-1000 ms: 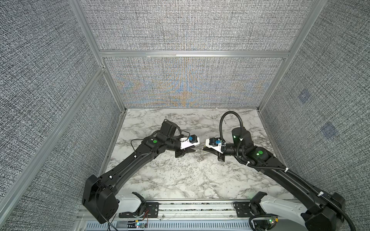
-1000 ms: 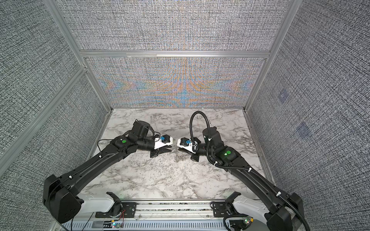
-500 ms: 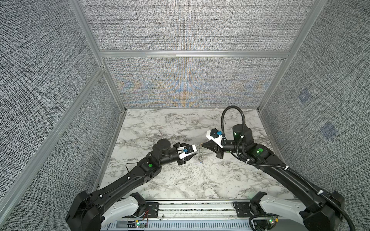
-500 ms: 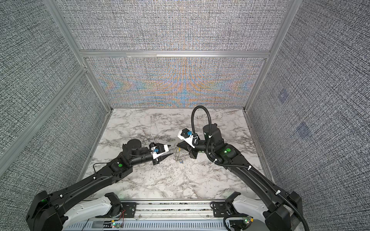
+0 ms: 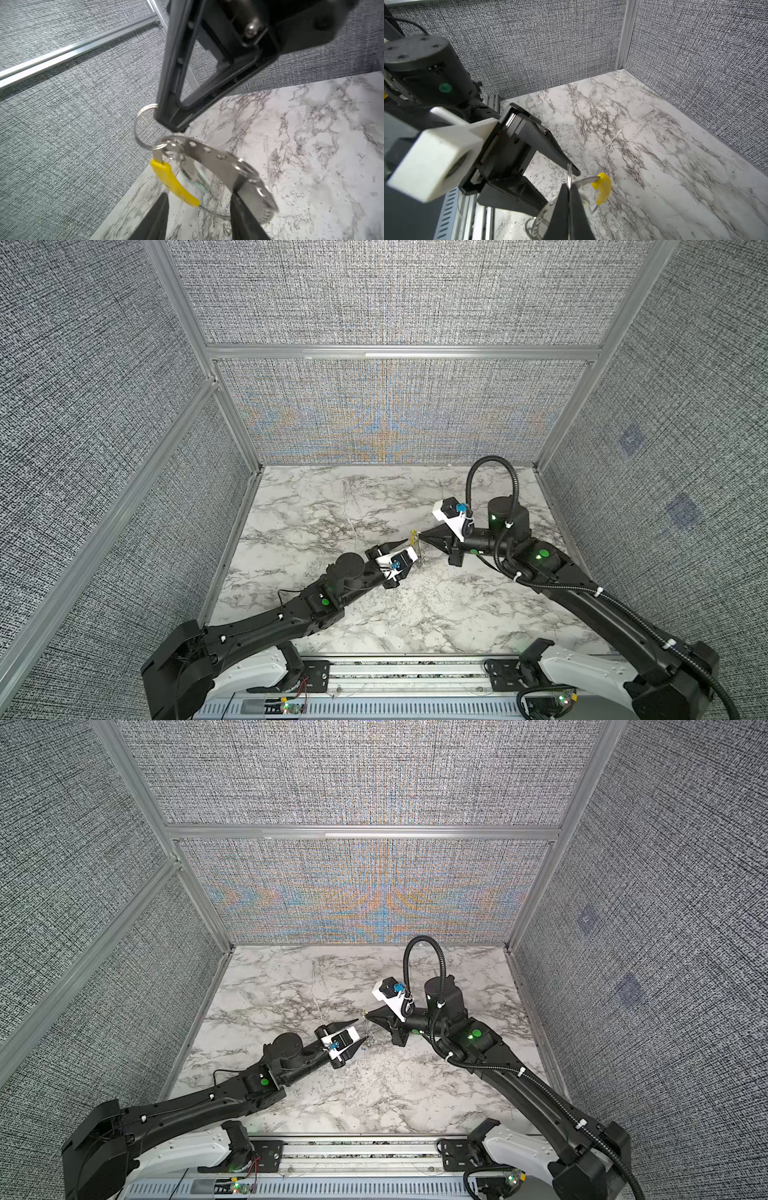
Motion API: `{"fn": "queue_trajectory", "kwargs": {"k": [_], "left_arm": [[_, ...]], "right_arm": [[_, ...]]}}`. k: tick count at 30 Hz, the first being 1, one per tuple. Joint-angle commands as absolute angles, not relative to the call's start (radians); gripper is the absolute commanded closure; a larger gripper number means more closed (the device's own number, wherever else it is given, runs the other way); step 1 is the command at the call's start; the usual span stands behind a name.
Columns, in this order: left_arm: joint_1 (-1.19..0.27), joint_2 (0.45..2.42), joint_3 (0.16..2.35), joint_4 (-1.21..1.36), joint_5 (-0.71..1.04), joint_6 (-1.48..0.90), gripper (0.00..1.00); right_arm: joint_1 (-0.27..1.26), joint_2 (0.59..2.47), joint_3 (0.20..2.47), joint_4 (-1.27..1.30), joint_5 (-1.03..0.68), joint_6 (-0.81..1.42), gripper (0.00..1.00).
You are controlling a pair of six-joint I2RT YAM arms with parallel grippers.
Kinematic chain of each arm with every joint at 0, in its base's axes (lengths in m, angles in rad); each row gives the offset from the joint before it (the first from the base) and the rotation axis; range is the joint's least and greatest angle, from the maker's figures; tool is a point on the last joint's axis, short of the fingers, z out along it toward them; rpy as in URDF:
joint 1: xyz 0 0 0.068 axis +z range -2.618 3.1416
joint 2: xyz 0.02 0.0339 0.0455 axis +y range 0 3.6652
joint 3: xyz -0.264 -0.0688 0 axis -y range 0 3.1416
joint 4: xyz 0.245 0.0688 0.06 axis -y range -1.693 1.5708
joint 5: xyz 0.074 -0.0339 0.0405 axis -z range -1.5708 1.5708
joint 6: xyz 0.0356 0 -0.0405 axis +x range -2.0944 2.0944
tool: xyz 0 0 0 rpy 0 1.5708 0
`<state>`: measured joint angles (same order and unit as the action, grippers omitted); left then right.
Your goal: Remove the keys from the keyring
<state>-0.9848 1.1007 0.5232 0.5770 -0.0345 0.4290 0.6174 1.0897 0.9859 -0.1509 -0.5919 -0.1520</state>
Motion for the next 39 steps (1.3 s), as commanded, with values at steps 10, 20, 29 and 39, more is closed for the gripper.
{"fn": "queue_trajectory", "kwargs": {"k": [10,20,29,39], "left_arm": [[-1.034,1.131,0.495,0.796,-0.189,0.344,0.55],[-1.02,1.104,0.444,0.844,-0.041,0.242,0.66],[-0.951,1.085,0.454,0.788,0.138,0.175,0.7],[-0.917,1.112,0.466,0.783,0.257,0.122,0.77]], "right_arm": [[0.64,1.077,0.994,-0.121,-0.574,-0.11,1.0],[0.639,1.083,0.997,-0.136,-0.632,-0.157,1.0],[0.637,1.084,0.989,-0.139,-0.68,-0.222,1.0],[0.635,1.093,0.99,-0.135,-0.721,-0.271,1.0]]}}
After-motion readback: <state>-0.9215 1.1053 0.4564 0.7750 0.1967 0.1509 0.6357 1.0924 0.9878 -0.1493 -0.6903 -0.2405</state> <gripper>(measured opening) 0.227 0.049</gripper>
